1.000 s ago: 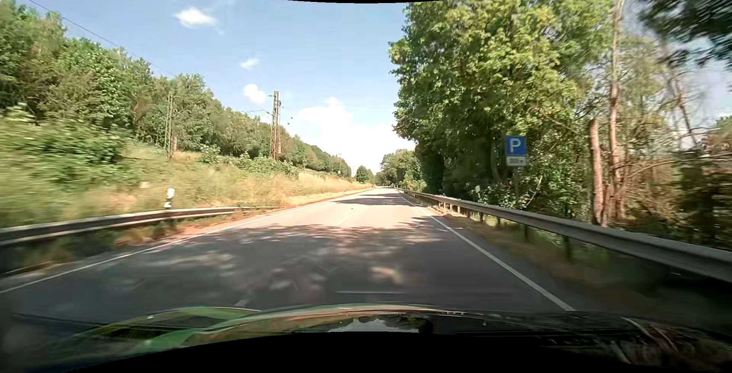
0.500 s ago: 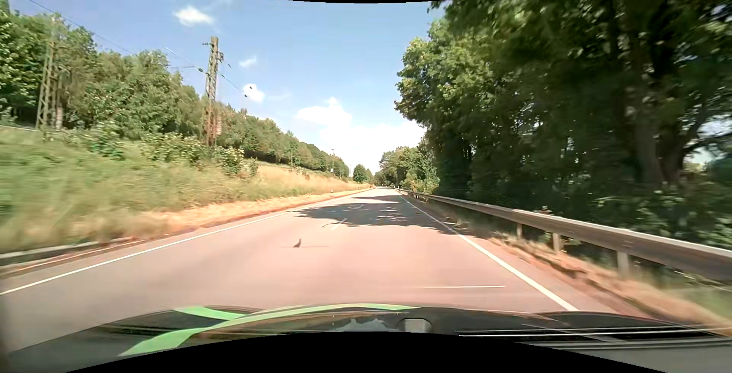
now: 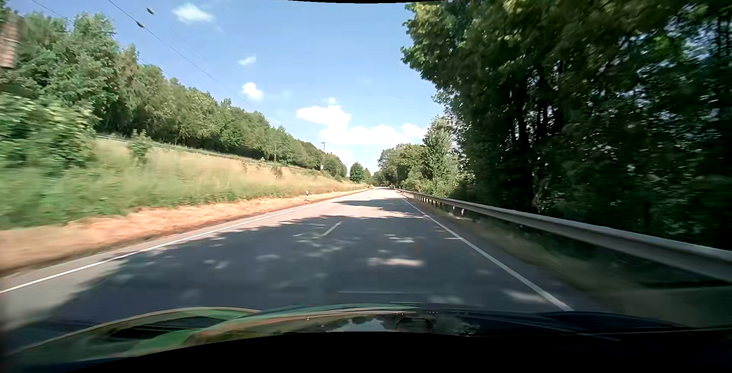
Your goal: Follow the waypoints while adhering to traffic rules and regulations
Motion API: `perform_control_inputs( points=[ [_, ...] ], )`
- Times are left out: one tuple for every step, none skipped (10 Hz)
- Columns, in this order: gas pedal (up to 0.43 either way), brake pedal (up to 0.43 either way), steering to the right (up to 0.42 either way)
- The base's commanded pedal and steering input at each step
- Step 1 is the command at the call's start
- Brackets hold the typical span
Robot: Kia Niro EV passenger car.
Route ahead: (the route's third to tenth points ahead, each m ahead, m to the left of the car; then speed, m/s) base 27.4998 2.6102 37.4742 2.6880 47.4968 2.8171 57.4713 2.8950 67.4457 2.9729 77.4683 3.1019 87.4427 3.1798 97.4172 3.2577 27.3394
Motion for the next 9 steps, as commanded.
perform_control_inputs(
  points=[
    [0.260, 0.000, 0.000],
    [0.240, 0.000, 0.000],
    [0.209, 0.000, 0.000],
    [0.209, 0.000, 0.000],
    [0.209, 0.000, 0.000],
    [0.209, 0.000, -0.001],
    [0.209, 0.000, -0.001],
    [0.209, 0.000, -0.001],
    [0.220, 0.000, 0.000]
  ],
)
